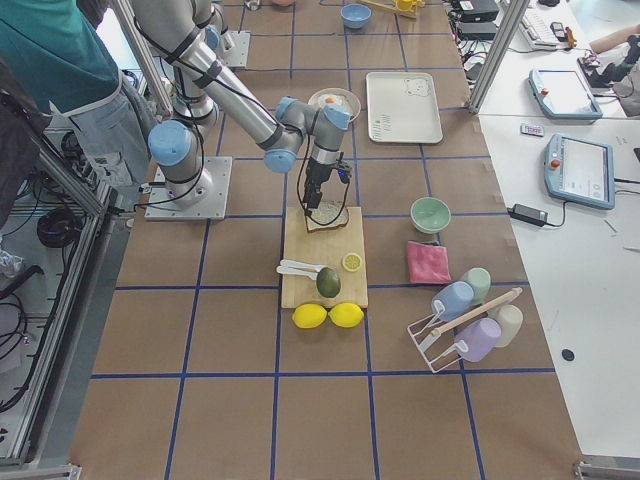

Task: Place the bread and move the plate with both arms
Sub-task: 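Close the right gripper on the edge of the white bread slice, then lift the bread slice with the right gripper and carry it over the plate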

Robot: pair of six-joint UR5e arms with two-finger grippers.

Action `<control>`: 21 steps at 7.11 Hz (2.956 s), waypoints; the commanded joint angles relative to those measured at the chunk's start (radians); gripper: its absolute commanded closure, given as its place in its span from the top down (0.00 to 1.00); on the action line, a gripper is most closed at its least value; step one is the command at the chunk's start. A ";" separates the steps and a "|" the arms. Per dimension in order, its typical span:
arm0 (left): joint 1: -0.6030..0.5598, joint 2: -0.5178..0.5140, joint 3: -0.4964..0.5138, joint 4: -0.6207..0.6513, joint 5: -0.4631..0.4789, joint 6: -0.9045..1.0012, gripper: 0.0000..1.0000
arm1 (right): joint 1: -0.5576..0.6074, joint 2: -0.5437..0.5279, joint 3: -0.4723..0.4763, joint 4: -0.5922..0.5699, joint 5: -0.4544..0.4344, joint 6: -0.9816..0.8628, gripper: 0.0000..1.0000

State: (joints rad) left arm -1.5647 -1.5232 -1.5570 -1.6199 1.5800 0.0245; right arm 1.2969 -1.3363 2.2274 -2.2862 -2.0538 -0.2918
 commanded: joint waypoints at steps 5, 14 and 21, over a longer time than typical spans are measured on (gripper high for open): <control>0.000 0.000 0.000 0.000 0.000 0.000 1.00 | -0.001 -0.001 -0.003 0.005 0.006 0.006 0.09; 0.000 0.000 0.000 0.000 -0.002 0.000 1.00 | 0.143 -0.075 -0.292 0.314 0.161 0.123 0.00; 0.006 -0.002 0.005 0.000 -0.005 0.002 1.00 | 0.701 -0.078 -0.405 0.346 0.270 0.636 0.00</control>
State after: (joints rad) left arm -1.5632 -1.5237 -1.5551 -1.6199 1.5760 0.0248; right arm 1.8937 -1.4237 1.8278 -1.9041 -1.7860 0.2045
